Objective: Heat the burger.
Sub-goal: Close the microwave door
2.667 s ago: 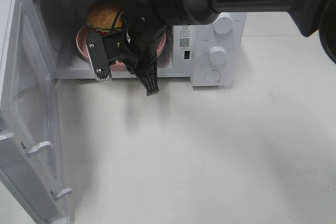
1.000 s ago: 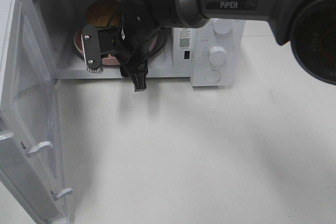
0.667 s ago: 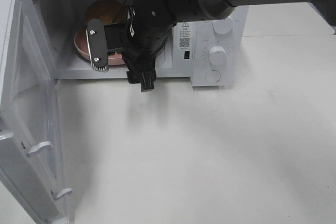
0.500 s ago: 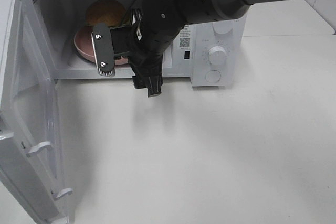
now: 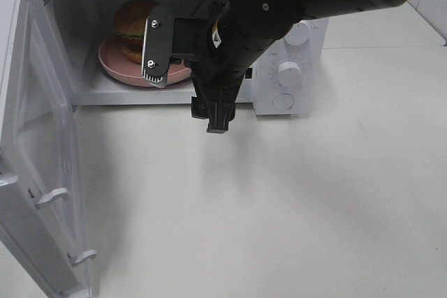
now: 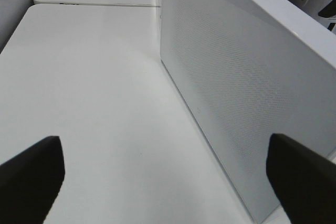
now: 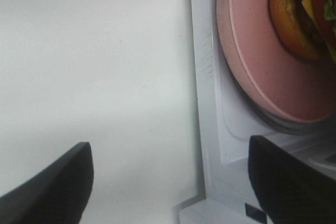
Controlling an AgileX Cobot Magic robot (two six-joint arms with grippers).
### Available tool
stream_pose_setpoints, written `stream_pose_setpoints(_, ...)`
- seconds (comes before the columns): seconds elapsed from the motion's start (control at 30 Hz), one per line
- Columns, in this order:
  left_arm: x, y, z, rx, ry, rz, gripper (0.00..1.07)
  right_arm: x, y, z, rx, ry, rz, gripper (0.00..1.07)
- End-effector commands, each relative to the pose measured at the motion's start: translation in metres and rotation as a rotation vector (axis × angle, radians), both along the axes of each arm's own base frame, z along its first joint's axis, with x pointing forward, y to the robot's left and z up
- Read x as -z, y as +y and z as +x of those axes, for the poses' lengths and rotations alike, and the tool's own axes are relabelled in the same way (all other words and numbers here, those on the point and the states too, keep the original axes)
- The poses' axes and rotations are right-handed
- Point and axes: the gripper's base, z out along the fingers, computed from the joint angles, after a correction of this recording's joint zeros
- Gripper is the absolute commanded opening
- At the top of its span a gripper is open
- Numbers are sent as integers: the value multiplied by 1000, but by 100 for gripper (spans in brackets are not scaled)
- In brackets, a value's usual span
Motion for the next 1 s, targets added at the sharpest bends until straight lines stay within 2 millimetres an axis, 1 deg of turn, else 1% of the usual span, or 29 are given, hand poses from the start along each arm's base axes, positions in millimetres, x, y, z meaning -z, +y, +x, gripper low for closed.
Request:
stream_pose_setpoints(0.03, 0, -1, -3, 10, -23, 0, 100, -9, -12, -10, 98, 29, 58, 76)
stream_pose_setpoints(0.07, 0, -1, -3, 10, -23, 0, 100, -9, -12, -10, 98, 29, 58, 76)
stream_pose_setpoints(0.1, 0, -1, -3, 10, -23, 0, 100, -13, -17, -16, 152, 49, 89, 76)
stream_pose_setpoints(0.13, 0, -1, -3, 10, -23, 0, 100, -13, -17, -16, 152, 49, 89, 76)
stream_pose_setpoints(0.2, 0, -1, -3, 10, -23, 0, 100, -19, -26, -26, 240, 78, 138, 76)
stream_pose_setpoints(0.23, 0, -1, -3, 10, -23, 0, 100, -19, -26, -26, 240, 78, 138, 76)
stream_pose_setpoints(0.27, 0, -1, -3, 10, -23, 0, 100, -21, -33, -33, 295, 102, 160, 76)
stream_pose_setpoints(0.33, 0, -1, -3, 10, -23, 0, 100, -21, -36, -36, 323, 111, 177, 76)
stream_pose_setpoints(0.37, 0, -1, -3, 10, -23, 0, 100, -23, -42, -44, 378, 132, 205, 76)
stream_pose_setpoints(0.43, 0, -1, -3, 10, -23, 0, 100, -25, -45, -47, 397, 136, 218, 76)
stream_pose_setpoints(0.47, 0, -1, -3, 10, -23, 0, 100, -25, -52, -55, 446, 156, 244, 76)
stream_pose_setpoints(0.5, 0, -1, -3, 10, -23, 0, 100, -25, -52, -55, 446, 156, 244, 76)
stream_pose_setpoints(0.57, 0, -1, -3, 10, -23, 0, 100, -29, -61, -66, 544, 189, 304, 76)
stream_pose_setpoints(0.6, 0, -1, -3, 10, -23, 0, 100, -29, -61, -66, 544, 189, 304, 76)
stream_pose_setpoints(0.67, 0, -1, -3, 10, -23, 0, 100, -36, -77, -82, 697, 238, 360, 76)
stream_pose_setpoints(0.77, 0, -1, -3, 10, -23, 0, 100, -37, -80, -85, 732, 249, 361, 76)
stream_pose_setpoints(0.83, 0, -1, -3, 10, -23, 0, 100, -43, -98, -103, 853, 300, 325, 76)
stream_pose_setpoints(0.87, 0, -1, -3, 10, -23, 0, 100, -43, -98, -103, 853, 300, 325, 76)
stream_pose_setpoints(0.9, 0, -1, -3, 10, -23, 0, 100, -45, -101, -106, 877, 314, 315, 76)
stream_pose_setpoints(0.93, 0, -1, -3, 10, -23, 0, 100, -50, -107, -115, 910, 343, 297, 76)
stream_pose_setpoints(0.97, 0, -1, -3, 10, -23, 0, 100, -50, -107, -115, 910, 343, 297, 76)
stream_pose_setpoints(1.0, 0, -1, -3, 10, -23, 0, 100, -53, -111, -120, 924, 359, 288, 76)
